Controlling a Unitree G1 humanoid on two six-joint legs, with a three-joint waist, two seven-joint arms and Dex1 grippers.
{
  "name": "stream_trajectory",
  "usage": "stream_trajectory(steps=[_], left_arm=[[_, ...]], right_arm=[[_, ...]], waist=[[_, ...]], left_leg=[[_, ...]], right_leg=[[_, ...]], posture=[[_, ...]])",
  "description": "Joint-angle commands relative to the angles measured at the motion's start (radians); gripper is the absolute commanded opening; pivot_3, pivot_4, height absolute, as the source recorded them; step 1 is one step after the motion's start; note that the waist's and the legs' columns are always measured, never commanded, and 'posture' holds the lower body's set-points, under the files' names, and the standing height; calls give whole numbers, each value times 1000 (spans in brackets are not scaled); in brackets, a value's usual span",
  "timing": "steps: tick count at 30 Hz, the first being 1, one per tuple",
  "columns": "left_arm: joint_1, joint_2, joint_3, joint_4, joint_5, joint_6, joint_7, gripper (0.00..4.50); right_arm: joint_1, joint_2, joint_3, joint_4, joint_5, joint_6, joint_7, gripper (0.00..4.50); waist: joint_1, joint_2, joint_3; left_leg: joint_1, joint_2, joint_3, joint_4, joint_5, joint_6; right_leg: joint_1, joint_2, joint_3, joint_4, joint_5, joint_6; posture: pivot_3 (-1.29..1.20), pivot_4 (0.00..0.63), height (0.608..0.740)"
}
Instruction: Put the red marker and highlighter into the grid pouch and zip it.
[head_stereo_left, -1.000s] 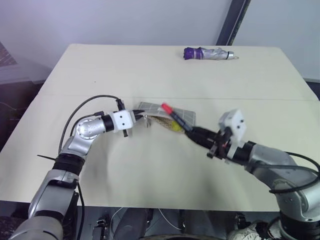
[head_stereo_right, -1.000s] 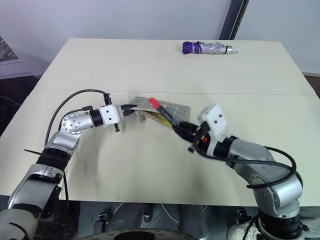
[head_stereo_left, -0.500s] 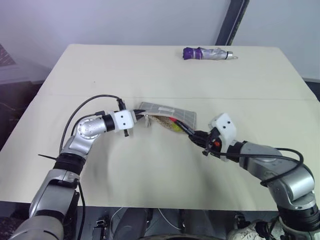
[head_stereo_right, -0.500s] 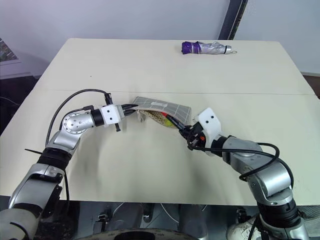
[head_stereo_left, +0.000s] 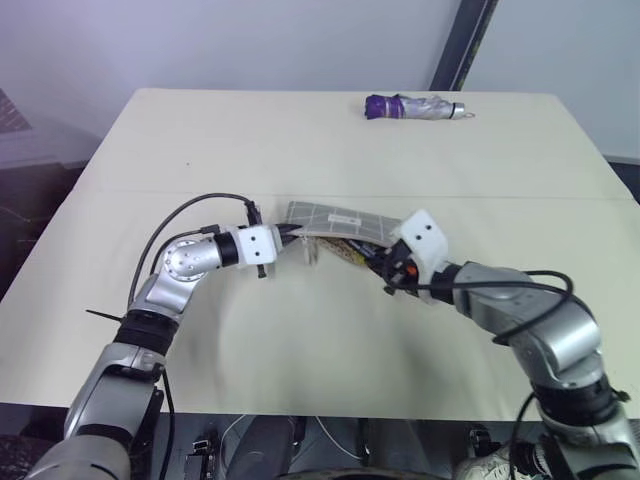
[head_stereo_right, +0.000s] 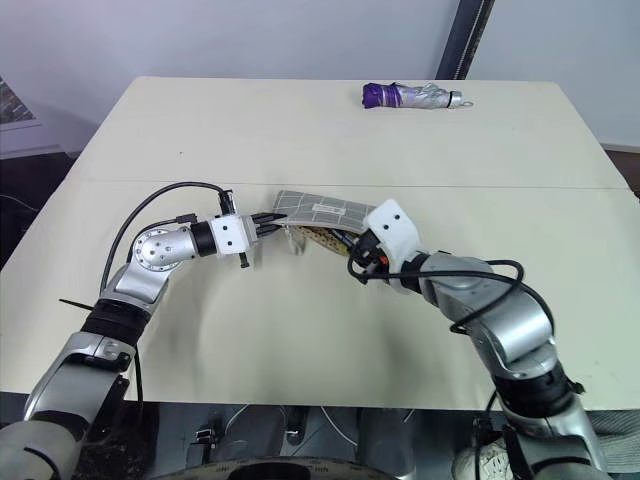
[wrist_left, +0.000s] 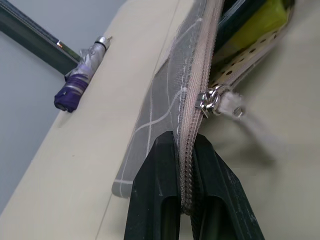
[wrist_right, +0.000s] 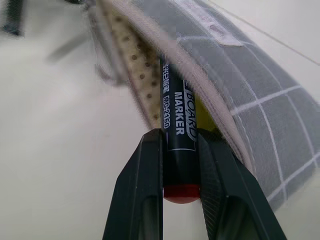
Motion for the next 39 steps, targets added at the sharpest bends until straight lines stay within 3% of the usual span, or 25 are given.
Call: stream_trajectory(steps=[1,7,16,24,31,36,39], left_arm=[[9,0,-6,-61,-15,-6,-2,0],[11,-2,-4,-88,-48,-2,-19,0],[19,1,23,-125,-158,51,-79,0],[7,17,36,-99,-162,70,-86,0],[0,13,42,-81,-156,115,-67,0],[-8,4,70,-110,-222,251,-89,0],[-12,-7,87,-147,-276,355,-108,0]], right_arm=[[-55,26,30,26,-49,-20,-34,409],[-98,-114,248,73,-226,-211,55,409],[-96,-103,281,149,-363,-331,62,409],[-44,-118,174,114,-347,-421,125,4257],[3,-138,114,51,-320,-392,174,4257],[9,-54,-96,-55,-110,-252,213,4257],[31,-37,-159,-114,-1,-206,255,4257]], waist=[[0,0,0],[0,1,0],[-3,0,0],[-1,0,0],[0,0,0],[-1,0,0],[0,0,0]], left_leg=[[0,0,0,0,0,0],[0,-1,0,0,0,0],[0,-1,0,0,0,0],[0,-1,0,0,0,0],[0,-1,0,0,0,0],[0,-1,0,0,0,0],[0,0,-1,0,0,0]], right_leg=[[0,0,0,0,0,0],[0,1,0,0,0,0],[0,1,0,0,0,0],[0,1,0,0,0,0],[0,1,0,0,0,0],[0,1,0,0,0,0],[0,2,0,0,0,0]], posture=[[0,150,740],[0,150,740],[0,150,740],[0,150,740],[0,150,740],[0,150,740],[0,150,740]])
